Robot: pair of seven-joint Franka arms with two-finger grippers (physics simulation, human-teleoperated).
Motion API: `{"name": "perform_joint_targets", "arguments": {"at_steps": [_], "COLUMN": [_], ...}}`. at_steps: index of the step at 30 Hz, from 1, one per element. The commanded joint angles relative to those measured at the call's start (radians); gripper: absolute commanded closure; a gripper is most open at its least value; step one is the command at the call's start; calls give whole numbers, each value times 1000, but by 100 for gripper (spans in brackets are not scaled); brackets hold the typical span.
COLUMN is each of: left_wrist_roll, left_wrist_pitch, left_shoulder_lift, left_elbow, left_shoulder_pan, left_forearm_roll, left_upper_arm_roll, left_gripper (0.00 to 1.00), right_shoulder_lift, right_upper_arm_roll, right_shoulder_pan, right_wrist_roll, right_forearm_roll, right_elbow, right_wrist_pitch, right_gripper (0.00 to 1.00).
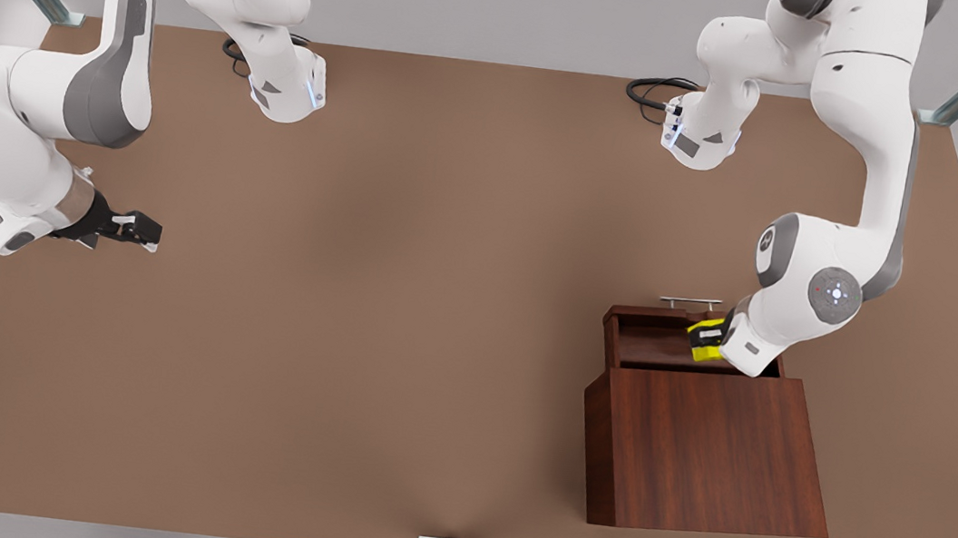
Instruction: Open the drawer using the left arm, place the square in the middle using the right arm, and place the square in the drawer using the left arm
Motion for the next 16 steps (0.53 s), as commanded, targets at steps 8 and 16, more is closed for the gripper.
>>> {"name": "perform_joint_targets", "arguments": {"at_steps": [8, 16], "left_wrist_roll": [1, 348], "left_wrist_pitch": [-14, -557], "left_shoulder_lift": [0, -8], "left_elbow": [5, 474], "left_shoulder_pan": [0, -40], "left_forearm_roll": [-6, 133], "left_upper_arm_roll": [0, -52], "left_gripper": [0, 0], "right_shoulder_lift": [0, 3], "right_upper_arm_roll": [-5, -6], "right_shoulder_pan": [-6, -12], "right_wrist_roll": [0, -3], "right_forearm_roll": [0, 3], "right_elbow": [2, 12], "right_wrist_pitch": [-3, -1], "right_gripper": [0, 0]}}
